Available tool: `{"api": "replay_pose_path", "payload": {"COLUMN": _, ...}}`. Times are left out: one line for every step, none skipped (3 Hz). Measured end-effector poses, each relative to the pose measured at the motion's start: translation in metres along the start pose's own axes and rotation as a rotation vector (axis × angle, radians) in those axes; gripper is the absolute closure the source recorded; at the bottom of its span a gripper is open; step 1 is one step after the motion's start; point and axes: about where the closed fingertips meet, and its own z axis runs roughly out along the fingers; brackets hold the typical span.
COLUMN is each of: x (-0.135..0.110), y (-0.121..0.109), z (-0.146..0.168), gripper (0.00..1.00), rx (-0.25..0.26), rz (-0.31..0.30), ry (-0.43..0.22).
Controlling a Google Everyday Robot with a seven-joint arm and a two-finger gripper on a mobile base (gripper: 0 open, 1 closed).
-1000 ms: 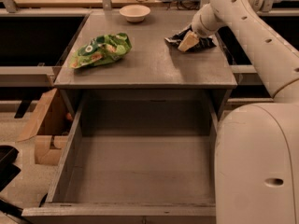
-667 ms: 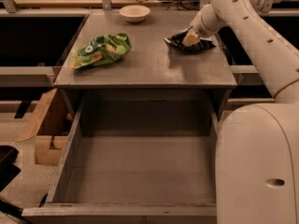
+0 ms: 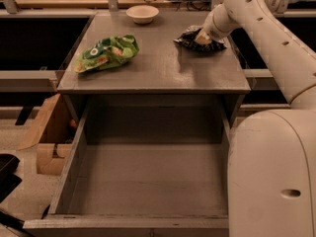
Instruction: Place blue chip bag into top drawer
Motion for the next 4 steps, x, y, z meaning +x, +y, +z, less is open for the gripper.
{"api": "replay_pose_path", "payload": {"x": -0.008, "y": -0.002, "z": 0.005, "gripper": 1.00, "rx": -0.005, "rz": -0.015, "ry": -0.002}}
{"api": "replay_pose_path", "payload": {"x": -0.033, "y": -0.015, "z": -0.029, "gripper": 1.00, "rx": 0.033, "rz": -0.093, "ry": -0.004}}
{"api": "replay_pose_path", "payload": {"x": -0.060, "y": -0.034, "z": -0.100, "gripper": 1.00, "rx": 0.105, "rz": -0.144, "ry": -0.029}}
{"api": "replay_pose_path", "payload": {"x": -0.072, "y": -0.019, "z": -0.182, "gripper": 1.00, "rx": 0.139, "rz": -0.146, "ry": -0.047}}
